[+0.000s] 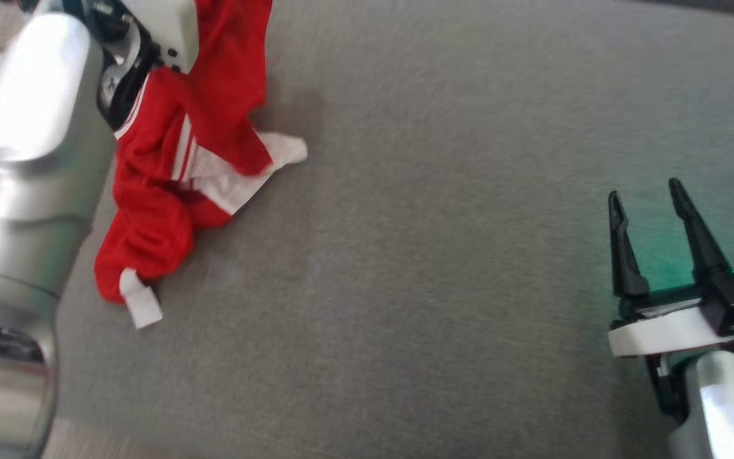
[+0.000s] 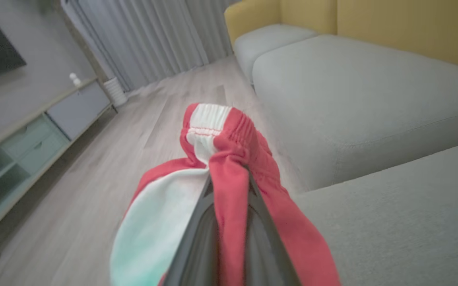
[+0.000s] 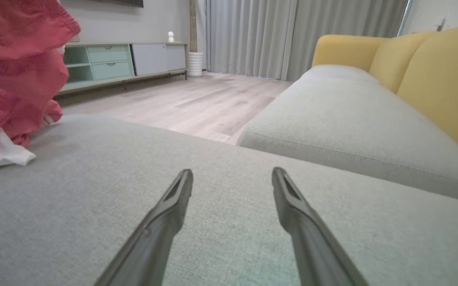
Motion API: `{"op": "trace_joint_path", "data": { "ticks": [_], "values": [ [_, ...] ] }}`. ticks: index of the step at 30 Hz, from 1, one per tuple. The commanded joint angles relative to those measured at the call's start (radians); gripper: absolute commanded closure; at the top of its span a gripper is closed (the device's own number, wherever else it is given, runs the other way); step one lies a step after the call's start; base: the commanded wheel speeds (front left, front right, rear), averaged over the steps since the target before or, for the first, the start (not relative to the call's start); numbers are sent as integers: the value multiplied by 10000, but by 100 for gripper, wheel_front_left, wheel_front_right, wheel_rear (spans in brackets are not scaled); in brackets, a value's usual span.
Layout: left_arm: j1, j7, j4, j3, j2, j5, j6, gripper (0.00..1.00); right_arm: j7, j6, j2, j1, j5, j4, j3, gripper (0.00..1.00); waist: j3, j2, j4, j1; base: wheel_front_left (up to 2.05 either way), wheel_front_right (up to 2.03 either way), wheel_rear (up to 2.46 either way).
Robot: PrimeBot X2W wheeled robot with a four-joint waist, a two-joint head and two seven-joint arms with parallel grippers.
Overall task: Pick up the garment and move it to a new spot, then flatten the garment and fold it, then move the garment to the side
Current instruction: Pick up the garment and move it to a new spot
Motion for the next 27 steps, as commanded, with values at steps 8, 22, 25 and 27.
{"op": "trace_joint_path", "data": {
  "ticks": [8, 22, 25, 27],
  "values": [
    [-1329, 148, -2464, -1483, 1228, -1038, 18, 100, 6, 65, 623, 398, 236, -245, 241, 0, -1753, 0, -2193, 2, 0, 0, 0],
    [-1690, -1462, -3145, -1742, -320, -2775, 18, 100, 6, 65, 759, 516, 1065, -460, 285, 0, -1903, 0, -4812, 2, 0, 0, 0],
    [-695, -2333, -2919, -1673, -947, -3206, 53, 100, 6, 65, 760, 486, 1292, -478, 289, 0, -1751, 0, -5102, 2, 0, 0, 0],
    [161, -2980, -2611, -1823, -1208, -3221, 117, 100, 6, 65, 760, 449, 1412, -486, 312, 0, -1565, 0, -5236, 2, 0, 0, 0]
  ]
}}
